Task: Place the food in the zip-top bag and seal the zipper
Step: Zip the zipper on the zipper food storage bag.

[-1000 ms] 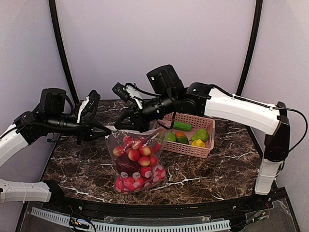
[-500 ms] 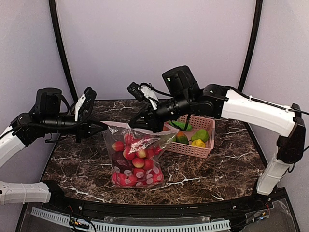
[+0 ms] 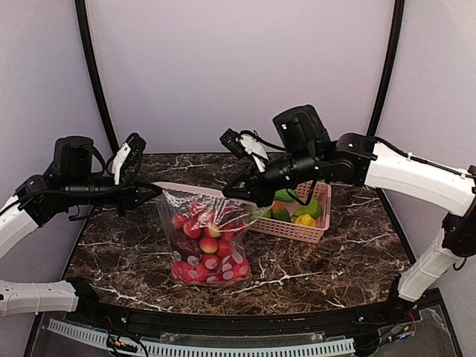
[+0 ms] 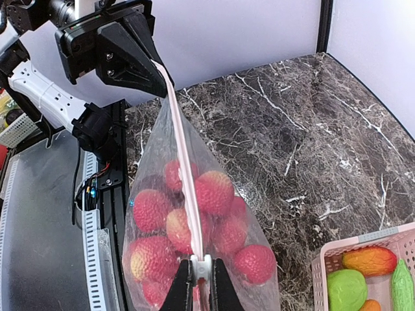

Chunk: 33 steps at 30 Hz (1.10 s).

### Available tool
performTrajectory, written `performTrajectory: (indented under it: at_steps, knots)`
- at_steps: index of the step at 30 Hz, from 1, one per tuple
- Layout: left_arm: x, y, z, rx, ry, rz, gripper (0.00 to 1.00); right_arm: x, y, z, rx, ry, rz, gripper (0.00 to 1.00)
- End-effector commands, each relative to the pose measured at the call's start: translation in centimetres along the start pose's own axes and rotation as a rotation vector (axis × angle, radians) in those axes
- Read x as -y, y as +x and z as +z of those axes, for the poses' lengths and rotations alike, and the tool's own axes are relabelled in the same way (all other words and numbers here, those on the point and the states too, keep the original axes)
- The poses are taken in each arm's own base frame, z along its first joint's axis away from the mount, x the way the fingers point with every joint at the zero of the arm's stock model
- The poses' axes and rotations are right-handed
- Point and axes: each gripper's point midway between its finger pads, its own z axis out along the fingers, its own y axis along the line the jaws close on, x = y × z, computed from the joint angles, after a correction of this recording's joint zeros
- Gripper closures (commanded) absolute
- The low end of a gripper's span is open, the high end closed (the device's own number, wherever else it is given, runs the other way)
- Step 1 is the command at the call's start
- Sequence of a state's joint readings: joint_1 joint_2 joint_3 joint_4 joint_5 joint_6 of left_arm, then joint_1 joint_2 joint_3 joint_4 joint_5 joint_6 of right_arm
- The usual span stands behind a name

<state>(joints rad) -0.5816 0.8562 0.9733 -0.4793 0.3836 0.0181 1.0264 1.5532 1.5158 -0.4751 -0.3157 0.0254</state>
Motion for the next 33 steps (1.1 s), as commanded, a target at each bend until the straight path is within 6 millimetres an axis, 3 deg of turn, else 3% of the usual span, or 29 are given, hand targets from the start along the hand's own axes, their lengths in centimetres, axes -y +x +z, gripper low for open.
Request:
performTrajectory:
  at_steps: [1, 18, 33]
  knots:
    - [-2.4, 0.0, -1.1, 0.025, -0.130, -0.020, 0.99, 1.5, 1.5, -2.1, -0.036, 0.082, 0.044, 1.00]
    - [-4.7, 1.1, -1.4, 0.012, -0.221, -0.087, 1.00, 2.5, 4.9, -4.8, -0.090, 0.170, 0.123, 1.00]
    - [-4.9, 1.3, -1.3, 0.013, -0.215, -0.089, 0.99, 2.7, 5.5, -6.0, -0.093, 0.200, 0.147, 1.00]
